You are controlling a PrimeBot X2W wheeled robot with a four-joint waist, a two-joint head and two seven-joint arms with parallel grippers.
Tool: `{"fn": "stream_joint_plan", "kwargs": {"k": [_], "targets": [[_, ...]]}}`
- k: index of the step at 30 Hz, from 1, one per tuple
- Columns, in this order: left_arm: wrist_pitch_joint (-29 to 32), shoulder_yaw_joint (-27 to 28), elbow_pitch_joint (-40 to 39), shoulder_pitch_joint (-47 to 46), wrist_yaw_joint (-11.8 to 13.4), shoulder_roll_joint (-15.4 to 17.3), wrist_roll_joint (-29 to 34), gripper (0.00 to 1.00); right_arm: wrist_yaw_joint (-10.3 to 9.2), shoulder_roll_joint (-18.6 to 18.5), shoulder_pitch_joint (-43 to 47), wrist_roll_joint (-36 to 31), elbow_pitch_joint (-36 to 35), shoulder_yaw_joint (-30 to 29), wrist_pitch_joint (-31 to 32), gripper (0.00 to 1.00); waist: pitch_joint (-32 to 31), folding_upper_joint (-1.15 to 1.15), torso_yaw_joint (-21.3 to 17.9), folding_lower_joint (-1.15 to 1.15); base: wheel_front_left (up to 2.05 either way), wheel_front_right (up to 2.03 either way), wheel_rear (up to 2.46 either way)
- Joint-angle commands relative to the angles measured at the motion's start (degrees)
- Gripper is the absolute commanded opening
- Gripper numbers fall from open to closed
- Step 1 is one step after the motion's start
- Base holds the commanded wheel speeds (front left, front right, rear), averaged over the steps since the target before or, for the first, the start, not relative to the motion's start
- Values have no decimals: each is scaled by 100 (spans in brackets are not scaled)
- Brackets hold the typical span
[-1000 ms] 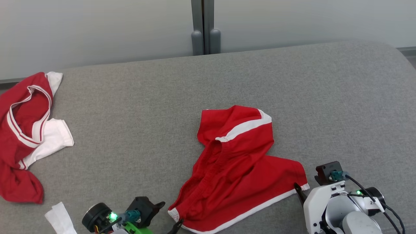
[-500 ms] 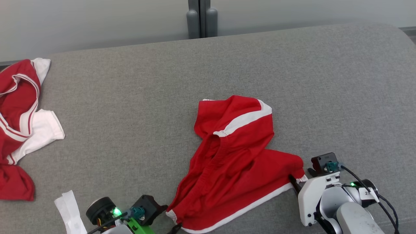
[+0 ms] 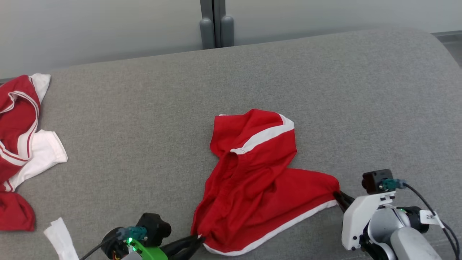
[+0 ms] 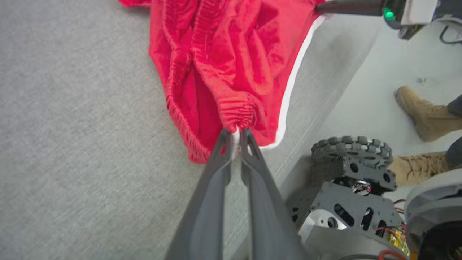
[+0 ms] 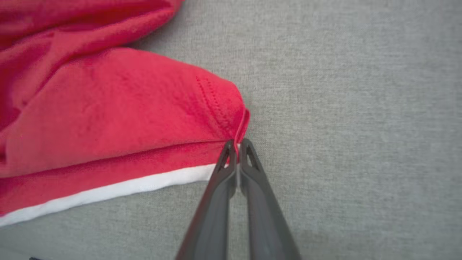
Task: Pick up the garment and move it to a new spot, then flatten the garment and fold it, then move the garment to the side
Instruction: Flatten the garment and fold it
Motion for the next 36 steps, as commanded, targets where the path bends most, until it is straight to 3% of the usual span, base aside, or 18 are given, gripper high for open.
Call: {"fn": "stream_joint_plan", "kwargs": {"k": [1,7,10,16,20,25,29,31,36], "targets": [[-183,155,-184,183,41,-12,-229,0,-9,-85,110,261,-345,-67,46,0,-207,0,-67,0,0,0,0],[-689,722,-1441,600,180,97,-1096,0,-8,-465,726,1448,-2320,-736,442,0,-577,0,-109,0,0,0,0],[-822,991,-2242,700,295,180,-1444,0,-9,-582,1000,2072,-3473,-1359,802,0,-704,0,-120,0,0,0,0],[-943,1595,-3787,543,629,407,-1842,0,-8,-506,1094,3240,-5235,-2589,1579,0,-819,0,-204,0,0,0,0],[-828,1883,-4502,415,923,582,-1942,0,-6,-339,791,3838,-5849,-3285,1996,0,-886,0,-354,0,0,0,0],[-541,2157,-4800,118,1250,692,-2207,0,-6,-148,195,4058,-5933,-3525,2522,0,-758,0,-519,0,0,0,0],[-175,2355,-4483,-387,1371,717,-2461,0,-6,-52,-547,3570,-5451,-3367,2788,0,-389,0,-575,0,0,0,0],[53,2539,-4165,-850,1424,712,-2562,0,-5,57,-1081,3260,-5166,-3211,2869,0,36,0,-559,0,0,0,0],[633,2777,-2787,-2407,1249,452,-2562,0,-6,423,-2979,2161,-4028,-2729,2683,0,1059,0,-505,0,0,0,0]]}}
